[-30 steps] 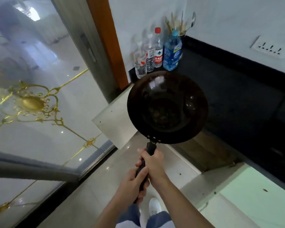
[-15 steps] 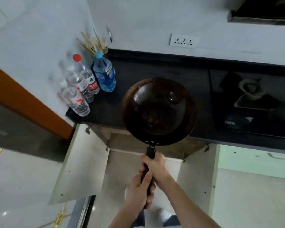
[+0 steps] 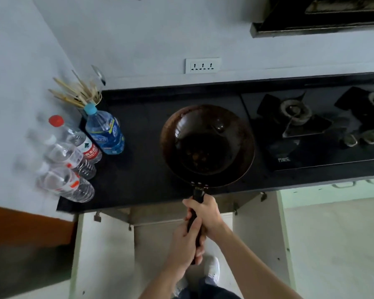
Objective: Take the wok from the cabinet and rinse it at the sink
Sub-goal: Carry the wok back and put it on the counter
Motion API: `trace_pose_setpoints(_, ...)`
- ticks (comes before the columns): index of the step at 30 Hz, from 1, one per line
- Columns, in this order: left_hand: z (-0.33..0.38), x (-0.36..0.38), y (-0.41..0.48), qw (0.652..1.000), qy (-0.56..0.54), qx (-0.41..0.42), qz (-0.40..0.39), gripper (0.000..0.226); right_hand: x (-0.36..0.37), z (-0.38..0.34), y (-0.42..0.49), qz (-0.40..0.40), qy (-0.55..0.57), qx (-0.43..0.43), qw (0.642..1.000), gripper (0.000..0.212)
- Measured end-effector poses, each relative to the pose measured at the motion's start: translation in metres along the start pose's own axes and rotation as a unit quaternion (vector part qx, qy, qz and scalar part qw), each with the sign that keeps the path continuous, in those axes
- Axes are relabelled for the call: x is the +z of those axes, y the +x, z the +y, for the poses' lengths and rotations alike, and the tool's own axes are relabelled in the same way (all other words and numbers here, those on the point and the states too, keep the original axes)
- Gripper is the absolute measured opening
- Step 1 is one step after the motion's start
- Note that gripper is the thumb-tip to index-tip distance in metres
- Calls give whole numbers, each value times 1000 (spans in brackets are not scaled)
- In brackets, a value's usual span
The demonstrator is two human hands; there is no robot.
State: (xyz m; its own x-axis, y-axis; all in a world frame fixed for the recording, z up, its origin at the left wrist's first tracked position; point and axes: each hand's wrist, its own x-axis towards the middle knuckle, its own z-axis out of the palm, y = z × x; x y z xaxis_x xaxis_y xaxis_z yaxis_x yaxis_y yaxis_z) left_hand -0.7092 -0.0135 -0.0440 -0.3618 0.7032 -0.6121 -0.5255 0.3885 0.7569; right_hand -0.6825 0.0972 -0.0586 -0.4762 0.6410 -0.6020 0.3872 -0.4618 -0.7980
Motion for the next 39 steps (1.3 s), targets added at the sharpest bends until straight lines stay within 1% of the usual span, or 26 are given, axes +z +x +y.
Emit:
trace_pose_setpoints(10,37,5,50,1000,-8,1,6,39,-3,-32,55,-31,46,12,998,14)
trace_pose_setpoints(15,44,8,68,1000,-17,1,4,38,-6,-40,73,-33,42,1,999,18)
trace_pose_setpoints(24,52,8,81,1000,-5,-6,2,36,-9,-43,89,-37,36,4,999,16)
trace_pose_setpoints(27,56,9,84,1000,-5,-12,4,36,-10,-46,92,-37,42,20,998,14)
trace_pose_setpoints(28,58,9,85,1000,-2,-14,7,36,-11,-49,92,-37,42,28,998,15)
trace_pose_setpoints(31,63,11,87,999,5,-23,26,40,-12,-56,94,-30,28,56,998,31)
trace_pose_setpoints(32,64,11,87,999,11,-26,31,40,-13,-59,93,-32,21,62,997,32)
trace_pose_setpoints(39,73,10,81,994,100,-34,36,41,-25,-72,91,-66,-34,91,993,34)
